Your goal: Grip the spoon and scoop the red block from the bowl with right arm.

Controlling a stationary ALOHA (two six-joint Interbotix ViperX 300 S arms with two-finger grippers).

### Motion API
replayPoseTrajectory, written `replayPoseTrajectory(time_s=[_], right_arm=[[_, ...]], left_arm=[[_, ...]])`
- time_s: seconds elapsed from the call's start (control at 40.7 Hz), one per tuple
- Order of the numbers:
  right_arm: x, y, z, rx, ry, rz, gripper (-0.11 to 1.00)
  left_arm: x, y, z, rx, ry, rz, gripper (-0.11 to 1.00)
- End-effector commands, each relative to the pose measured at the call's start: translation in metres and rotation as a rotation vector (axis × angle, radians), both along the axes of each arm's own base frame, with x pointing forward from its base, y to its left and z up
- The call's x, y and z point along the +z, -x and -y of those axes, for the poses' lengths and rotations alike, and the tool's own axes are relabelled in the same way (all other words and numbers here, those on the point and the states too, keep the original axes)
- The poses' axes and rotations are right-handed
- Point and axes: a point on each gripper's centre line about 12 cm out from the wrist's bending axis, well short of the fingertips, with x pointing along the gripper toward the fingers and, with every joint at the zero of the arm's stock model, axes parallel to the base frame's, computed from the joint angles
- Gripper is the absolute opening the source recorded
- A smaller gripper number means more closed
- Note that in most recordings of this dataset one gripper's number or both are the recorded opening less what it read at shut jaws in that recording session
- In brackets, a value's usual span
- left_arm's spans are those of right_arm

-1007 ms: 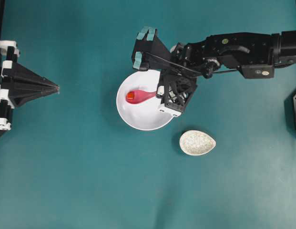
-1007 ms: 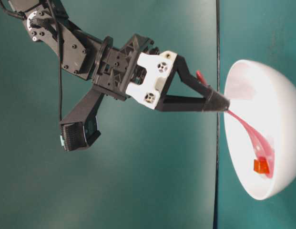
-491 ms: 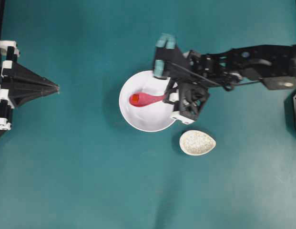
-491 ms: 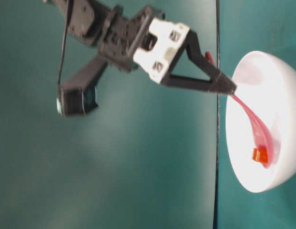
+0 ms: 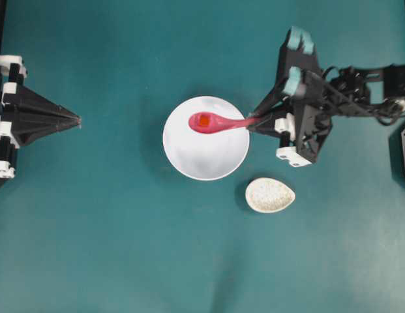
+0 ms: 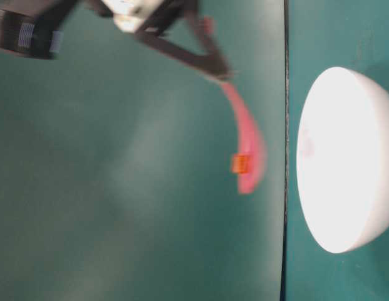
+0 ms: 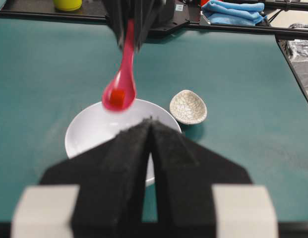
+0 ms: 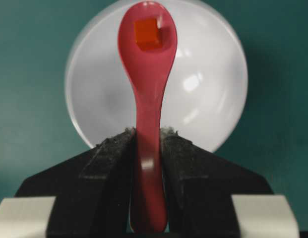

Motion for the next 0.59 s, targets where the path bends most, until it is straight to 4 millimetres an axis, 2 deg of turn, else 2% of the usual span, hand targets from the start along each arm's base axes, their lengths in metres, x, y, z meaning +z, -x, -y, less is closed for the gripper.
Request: replayPoseTrajectory(time_s=[0.0, 0.147, 0.27, 0.565], right_arm=[[0.041, -0.003, -0.002, 0.017, 0.009, 0.075, 0.24], [0.066, -0.009, -0.003, 0.029, 0.009, 0.099, 0.24], [0.076, -0.011, -0.003, 0.032, 0.008, 0.112, 0.24], [0.080, -0.011, -0.003, 0.029, 0.004, 0.120, 0.24]], left_arm=[[0.013, -0.002, 0.000, 0.000, -0.002, 0.037, 0.00], [0.014, -0.001, 0.000, 0.001, -0.002, 0.041, 0.00], [0.014, -0.001, 0.000, 0.000, 0.000, 0.043, 0.00], [0.015, -0.001, 0.000, 0.000, 0.015, 0.044, 0.00]])
